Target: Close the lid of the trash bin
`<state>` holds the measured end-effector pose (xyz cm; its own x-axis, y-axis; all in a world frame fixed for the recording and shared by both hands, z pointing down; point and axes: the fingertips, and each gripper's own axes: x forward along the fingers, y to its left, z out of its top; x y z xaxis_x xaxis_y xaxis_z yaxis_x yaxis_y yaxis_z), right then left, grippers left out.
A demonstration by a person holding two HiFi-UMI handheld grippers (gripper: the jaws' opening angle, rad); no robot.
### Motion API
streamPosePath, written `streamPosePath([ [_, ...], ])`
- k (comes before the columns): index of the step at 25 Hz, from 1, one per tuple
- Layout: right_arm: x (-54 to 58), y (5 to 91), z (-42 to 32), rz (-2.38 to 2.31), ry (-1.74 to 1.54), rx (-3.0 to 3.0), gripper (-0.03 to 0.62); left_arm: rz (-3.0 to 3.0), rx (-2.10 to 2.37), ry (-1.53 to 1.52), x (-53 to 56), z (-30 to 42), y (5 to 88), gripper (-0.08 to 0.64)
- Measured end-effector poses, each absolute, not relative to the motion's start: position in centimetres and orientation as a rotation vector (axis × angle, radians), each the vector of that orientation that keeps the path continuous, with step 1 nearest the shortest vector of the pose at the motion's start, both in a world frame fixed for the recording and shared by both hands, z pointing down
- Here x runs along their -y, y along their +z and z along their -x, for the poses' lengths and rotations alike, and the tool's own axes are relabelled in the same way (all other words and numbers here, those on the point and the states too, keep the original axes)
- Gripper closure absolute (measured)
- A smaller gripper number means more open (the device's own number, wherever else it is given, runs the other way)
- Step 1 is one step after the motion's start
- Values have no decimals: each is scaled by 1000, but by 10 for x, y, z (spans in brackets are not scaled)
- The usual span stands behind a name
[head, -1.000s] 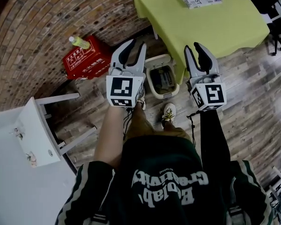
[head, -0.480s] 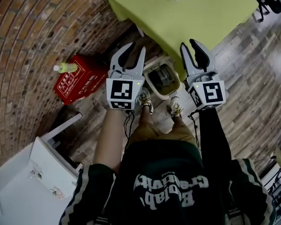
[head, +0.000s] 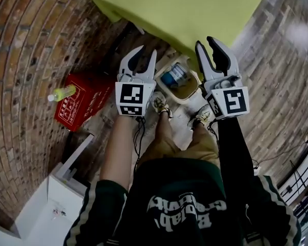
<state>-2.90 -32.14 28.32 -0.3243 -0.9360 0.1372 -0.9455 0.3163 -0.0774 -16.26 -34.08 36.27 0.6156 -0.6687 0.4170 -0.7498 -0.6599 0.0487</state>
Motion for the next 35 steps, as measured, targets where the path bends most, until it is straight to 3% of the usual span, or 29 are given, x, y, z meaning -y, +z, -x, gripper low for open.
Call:
streamPosePath([
  [19, 297, 343, -10, -1901, 256, 2414, 454, -2485, 1029, 767, 330, 139, 526, 454],
  [35, 280, 371, -35, -1937, 298, 2371, 454, -2392, 966, 899, 314, 129, 585, 456],
])
